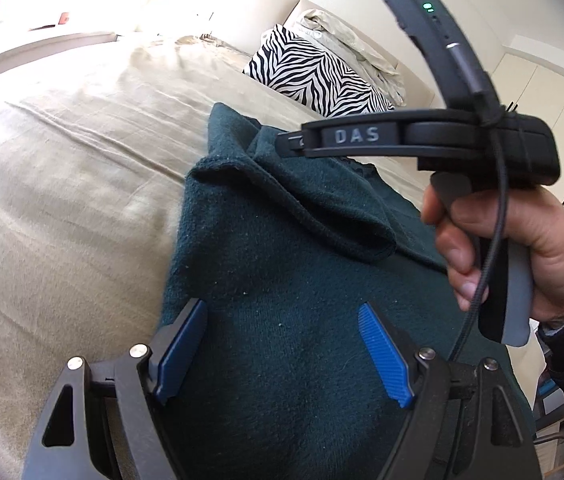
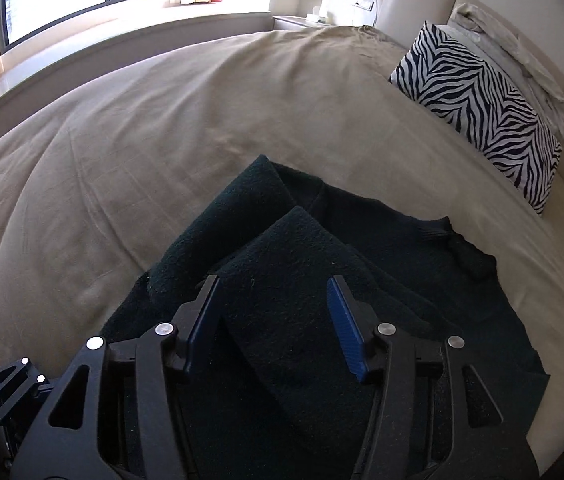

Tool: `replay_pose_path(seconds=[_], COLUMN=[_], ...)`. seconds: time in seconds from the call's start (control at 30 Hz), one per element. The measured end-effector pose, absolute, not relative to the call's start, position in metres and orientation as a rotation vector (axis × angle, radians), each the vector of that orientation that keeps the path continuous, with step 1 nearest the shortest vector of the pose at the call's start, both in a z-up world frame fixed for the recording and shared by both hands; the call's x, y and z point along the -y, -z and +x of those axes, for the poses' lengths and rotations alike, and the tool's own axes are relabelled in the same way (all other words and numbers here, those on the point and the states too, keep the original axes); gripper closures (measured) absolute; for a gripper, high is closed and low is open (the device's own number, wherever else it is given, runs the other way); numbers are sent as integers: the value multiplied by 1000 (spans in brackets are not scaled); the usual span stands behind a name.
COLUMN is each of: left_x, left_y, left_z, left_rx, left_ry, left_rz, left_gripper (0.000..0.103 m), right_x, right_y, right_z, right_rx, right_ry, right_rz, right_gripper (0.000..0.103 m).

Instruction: Fold small clothes

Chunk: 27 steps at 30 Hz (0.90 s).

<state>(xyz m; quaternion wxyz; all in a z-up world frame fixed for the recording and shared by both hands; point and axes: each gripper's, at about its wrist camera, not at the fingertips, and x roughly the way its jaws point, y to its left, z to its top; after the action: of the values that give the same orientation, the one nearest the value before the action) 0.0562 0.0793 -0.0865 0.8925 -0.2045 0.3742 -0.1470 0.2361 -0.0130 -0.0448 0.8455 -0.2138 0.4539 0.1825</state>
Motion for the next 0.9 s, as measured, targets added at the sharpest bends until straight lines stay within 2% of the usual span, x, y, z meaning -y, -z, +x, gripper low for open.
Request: replay_pose_path(seconds=[0.23, 0.6, 0.67, 0.73, 0.77, 0.9], left_x=[-83, -83, -83, -83, -82, -83], left_y=[86, 85, 85, 85, 85, 85], left_z=[52, 50, 52, 53, 53, 53], left_rx=[-768, -768, -769, -769, -769, -769], left_ry=[316, 318, 318, 319, 320, 320], left_rz=[-439, -436, -436, -437, -437, -438], left_gripper=[23, 23, 23, 23, 23, 23], right_x=[-6, -22, -23, -22, -20, 1], right_y=[69, 79, 81, 78, 74, 36], right_z=[247, 248, 250, 250, 250, 248], right_rx=[-1035, -1046, -1055, -1047, -1037, -960], right_ry=[-416, -392, -401, -399, -399, -378], right_rz=[-473, -561, -558, -548, -534, -418], right_gripper=[52, 53, 63, 87, 92, 97])
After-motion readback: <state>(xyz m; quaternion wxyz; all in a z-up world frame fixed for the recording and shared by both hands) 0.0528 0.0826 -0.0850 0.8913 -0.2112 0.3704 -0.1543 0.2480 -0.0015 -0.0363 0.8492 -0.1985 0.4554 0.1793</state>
